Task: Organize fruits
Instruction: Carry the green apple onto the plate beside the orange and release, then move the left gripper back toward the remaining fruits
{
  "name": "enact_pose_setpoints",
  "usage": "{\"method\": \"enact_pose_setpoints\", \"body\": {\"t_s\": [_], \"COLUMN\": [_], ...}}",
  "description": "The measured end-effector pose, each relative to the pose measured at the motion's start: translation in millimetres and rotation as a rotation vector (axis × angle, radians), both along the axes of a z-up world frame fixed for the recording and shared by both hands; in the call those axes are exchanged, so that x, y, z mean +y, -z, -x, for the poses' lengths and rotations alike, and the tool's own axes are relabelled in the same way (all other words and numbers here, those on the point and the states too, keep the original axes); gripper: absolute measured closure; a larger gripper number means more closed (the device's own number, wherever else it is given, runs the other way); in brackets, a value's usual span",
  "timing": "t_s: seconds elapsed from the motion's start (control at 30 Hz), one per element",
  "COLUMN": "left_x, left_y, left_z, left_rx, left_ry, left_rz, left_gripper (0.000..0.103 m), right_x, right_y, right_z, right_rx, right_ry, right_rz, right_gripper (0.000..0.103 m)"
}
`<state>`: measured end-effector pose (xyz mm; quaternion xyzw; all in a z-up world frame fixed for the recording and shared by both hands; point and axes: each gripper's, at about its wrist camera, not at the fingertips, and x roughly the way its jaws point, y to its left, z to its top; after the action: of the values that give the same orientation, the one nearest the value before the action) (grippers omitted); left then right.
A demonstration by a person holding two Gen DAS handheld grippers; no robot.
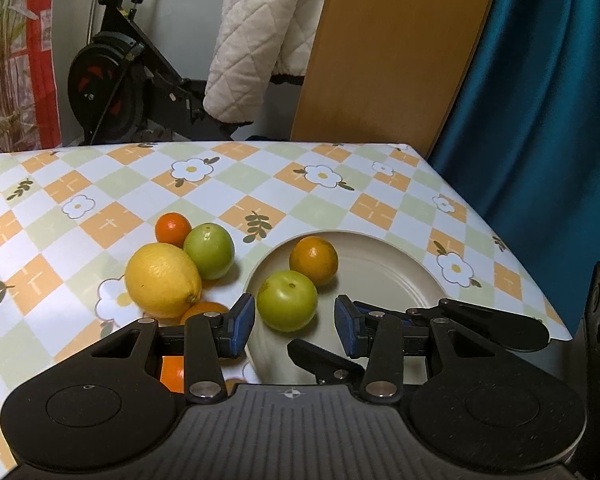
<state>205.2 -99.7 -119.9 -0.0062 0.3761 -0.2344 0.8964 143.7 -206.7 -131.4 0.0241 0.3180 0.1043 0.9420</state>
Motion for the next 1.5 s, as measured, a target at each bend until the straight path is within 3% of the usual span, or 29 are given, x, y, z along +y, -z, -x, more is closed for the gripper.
{"method": "enact_pose_setpoints", "body": {"t_s": [0.4,0.8,1.0,1.5], "left_x": [40,101,113,102], "left_y": [-14,-13,-3,32], "left_z": [45,91,97,105], "left_rx": [-0.034,-0.027,0.011,0.135], "left_ry": [-0.026,-0.125,-0.142,-0.057], "left_rz": [0.017,0.081,0.101,0.056], "left_gripper": [0.057,0.057,0.057,0.057], "right_x": [21,46,59,55], "right_y": [-16,-23,-18,-5], "right_z": [37,66,71,75], "right_rx": [-0.033,-0.040,-0.015,0.017], "right_ry": [-0.033,-0.103,-0.144,-0.137], "right_rz": [0.000,0.016,0.038,0.041], "right_gripper": [0.057,0.057,0.061,0.065]}}
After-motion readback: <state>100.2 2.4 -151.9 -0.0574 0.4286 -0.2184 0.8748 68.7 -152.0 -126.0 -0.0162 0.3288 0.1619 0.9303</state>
